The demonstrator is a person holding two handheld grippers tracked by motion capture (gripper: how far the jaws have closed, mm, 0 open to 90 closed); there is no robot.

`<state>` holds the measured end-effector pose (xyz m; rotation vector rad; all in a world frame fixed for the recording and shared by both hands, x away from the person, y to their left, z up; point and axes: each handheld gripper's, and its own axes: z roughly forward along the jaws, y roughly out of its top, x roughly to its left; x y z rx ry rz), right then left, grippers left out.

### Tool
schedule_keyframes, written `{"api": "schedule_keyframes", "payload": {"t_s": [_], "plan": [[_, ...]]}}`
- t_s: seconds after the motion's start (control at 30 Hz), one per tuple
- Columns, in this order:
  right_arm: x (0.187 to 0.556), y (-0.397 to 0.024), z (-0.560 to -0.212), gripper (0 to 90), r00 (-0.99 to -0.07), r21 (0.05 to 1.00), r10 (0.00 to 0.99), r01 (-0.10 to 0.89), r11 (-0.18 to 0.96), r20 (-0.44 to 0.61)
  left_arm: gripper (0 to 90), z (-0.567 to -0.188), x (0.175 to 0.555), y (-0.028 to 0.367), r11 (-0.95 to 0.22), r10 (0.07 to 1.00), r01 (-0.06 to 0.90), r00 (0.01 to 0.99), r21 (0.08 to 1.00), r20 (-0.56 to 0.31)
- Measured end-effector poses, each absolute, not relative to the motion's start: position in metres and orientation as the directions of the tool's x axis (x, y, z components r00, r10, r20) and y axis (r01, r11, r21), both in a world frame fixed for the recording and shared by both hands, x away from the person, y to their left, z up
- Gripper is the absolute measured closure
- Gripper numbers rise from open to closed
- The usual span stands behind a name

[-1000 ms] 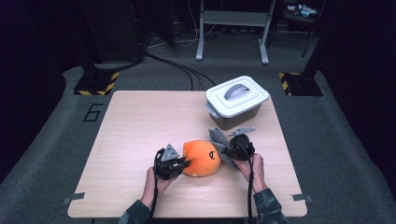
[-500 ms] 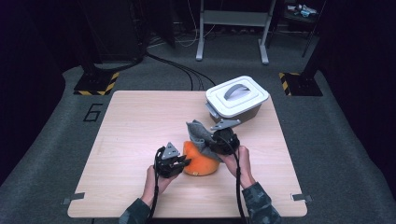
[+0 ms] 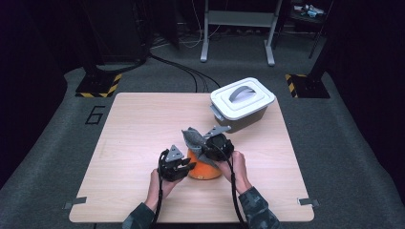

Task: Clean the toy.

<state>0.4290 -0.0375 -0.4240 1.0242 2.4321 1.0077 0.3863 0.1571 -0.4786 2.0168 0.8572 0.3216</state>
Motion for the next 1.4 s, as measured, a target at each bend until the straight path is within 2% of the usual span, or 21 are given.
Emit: {"api": "schedule_keyframes", "payload": {"t_s": [0.07, 0.2, 0.27, 0.43, 0.53, 0.77, 0.97, 1.0, 1.4], "plan": [[0.431, -0.039, -0.428, 76.1, -0.695, 0.713, 0.719, 0.497, 0.495, -0.015, 58.1, -0.478, 0.385, 0.16, -0.349, 0.684, 0.459, 0.721, 0.817, -0.113], [0.433, -0.038, -0.43, 76.1, -0.693, 0.713, 0.721, 0.5, 0.491, -0.01, 45.4, -0.479, 0.383, 0.163, -0.36, 0.674, 0.476, 0.727, 0.802, -0.129], [0.434, -0.038, -0.43, 76.1, -0.69, 0.714, 0.724, 0.502, 0.489, -0.011, 45.7, -0.482, 0.38, 0.163, -0.395, 0.665, 0.468, 0.739, 0.791, -0.105], [0.434, -0.039, -0.431, 76.1, -0.686, 0.718, 0.728, 0.502, 0.482, -0.01, 66.3, -0.484, 0.377, 0.164, -0.39, 0.659, 0.454, 0.745, 0.801, -0.101], [0.435, -0.042, -0.43, 75.9, -0.687, 0.727, 0.727, 0.501, 0.469, 0.004, 72.3, -0.483, 0.378, 0.162, -0.388, 0.66, 0.458, 0.743, 0.8, -0.106], [0.424, -0.04, -0.415, 75.9, -0.699, 0.772, 0.715, 0.462, 0.437, 0.014, 74.2, -0.481, 0.378, 0.16, -0.385, 0.664, 0.458, 0.74, 0.801, -0.104], [0.422, -0.022, -0.425, 76.0, -0.714, 0.743, 0.7, 0.451, 0.494, -0.031, 77.3, -0.482, 0.379, 0.16, -0.372, 0.678, 0.469, 0.727, 0.801, -0.111], [0.423, -0.023, -0.426, 76.0, -0.713, 0.743, 0.7, 0.451, 0.495, -0.034, 78.1, -0.483, 0.38, 0.162, -0.358, 0.678, 0.482, 0.723, 0.8, -0.132], [0.425, -0.056, -0.429, 76.0, -0.658, 0.745, 0.753, 0.498, 0.445, -0.009, 78.6, -0.485, 0.382, 0.162, -0.344, 0.68, 0.489, 0.718, 0.801, -0.147]]}}
